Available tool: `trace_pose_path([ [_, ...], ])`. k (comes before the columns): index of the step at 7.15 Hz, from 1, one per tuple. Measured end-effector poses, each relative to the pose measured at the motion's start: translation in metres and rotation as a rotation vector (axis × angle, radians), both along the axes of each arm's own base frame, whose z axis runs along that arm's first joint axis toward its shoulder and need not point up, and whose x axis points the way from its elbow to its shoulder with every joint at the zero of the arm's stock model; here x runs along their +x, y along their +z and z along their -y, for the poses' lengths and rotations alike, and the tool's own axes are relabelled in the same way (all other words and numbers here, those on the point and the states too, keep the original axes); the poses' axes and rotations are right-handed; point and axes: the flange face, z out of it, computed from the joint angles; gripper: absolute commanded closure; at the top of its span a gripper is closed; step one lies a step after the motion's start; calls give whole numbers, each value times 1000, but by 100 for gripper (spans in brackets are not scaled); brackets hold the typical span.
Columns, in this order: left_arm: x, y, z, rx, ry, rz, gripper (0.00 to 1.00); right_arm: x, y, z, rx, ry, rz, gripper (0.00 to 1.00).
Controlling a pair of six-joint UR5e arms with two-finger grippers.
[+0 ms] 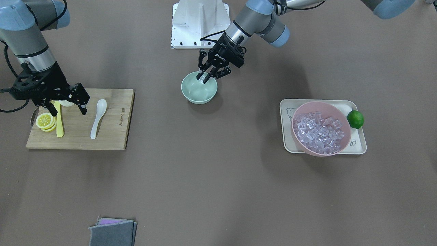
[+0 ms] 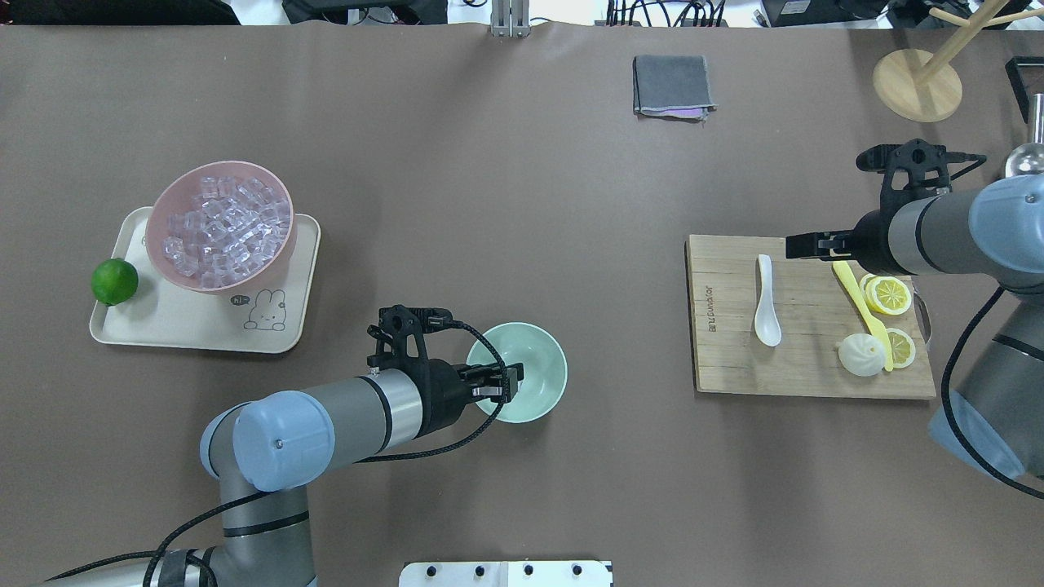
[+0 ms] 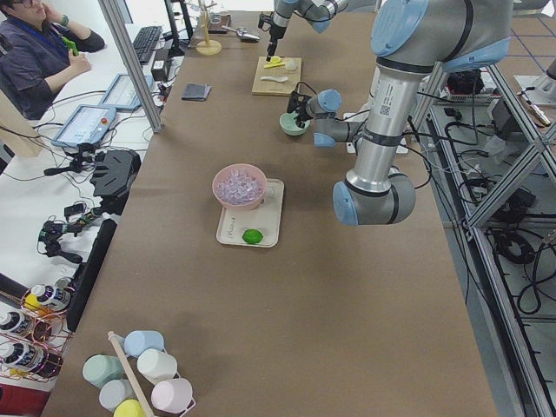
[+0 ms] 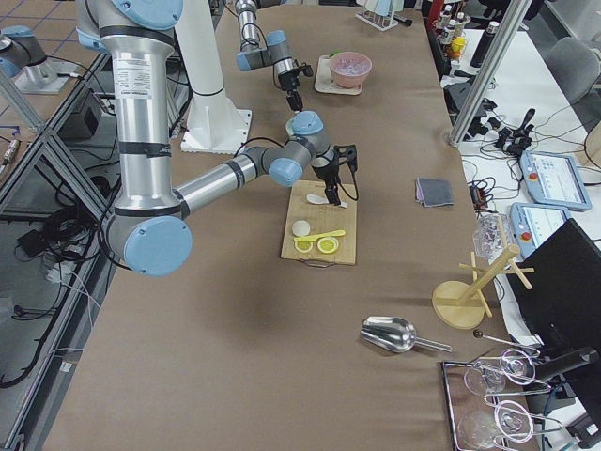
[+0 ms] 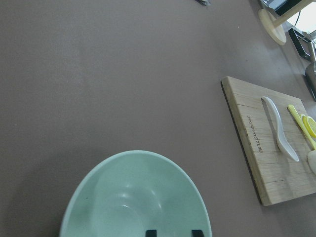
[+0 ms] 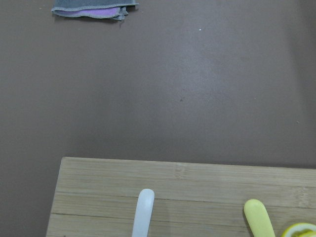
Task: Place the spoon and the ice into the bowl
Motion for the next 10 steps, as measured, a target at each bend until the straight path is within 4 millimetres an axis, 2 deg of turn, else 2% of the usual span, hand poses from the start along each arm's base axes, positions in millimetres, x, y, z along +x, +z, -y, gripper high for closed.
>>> trace_pose_path([
  [2, -13, -11, 4, 14, -17, -25, 2, -7, 2, 7, -7, 3, -2, 2],
  [3, -26, -20, 8, 32, -22, -40, 2, -12, 3, 12, -20, 18, 2, 2],
  [4, -47, -24, 21, 53, -5, -34, 2, -16, 4, 17, -34, 38, 7, 3],
  [5, -79, -18, 49, 52, 38, 3, 2, -20, 6, 21, -46, 52, 8, 4],
  [6, -123, -2, 87, 34, 92, 51, 2, -22, 8, 22, -64, 68, 12, 4],
  [7, -179, 26, 125, 30, 143, 107, 2, -26, 10, 21, -85, 87, 17, 3],
  [8, -242, 71, 153, 34, 176, 172, 2, -31, 13, 18, -93, 101, 13, 4],
  [9, -307, 119, 172, 25, 170, 232, 2, -39, 16, 15, -91, 108, 3, 13],
  [10, -365, 165, 182, 23, 145, 287, 2, -49, 18, 9, -88, 118, -7, 18],
])
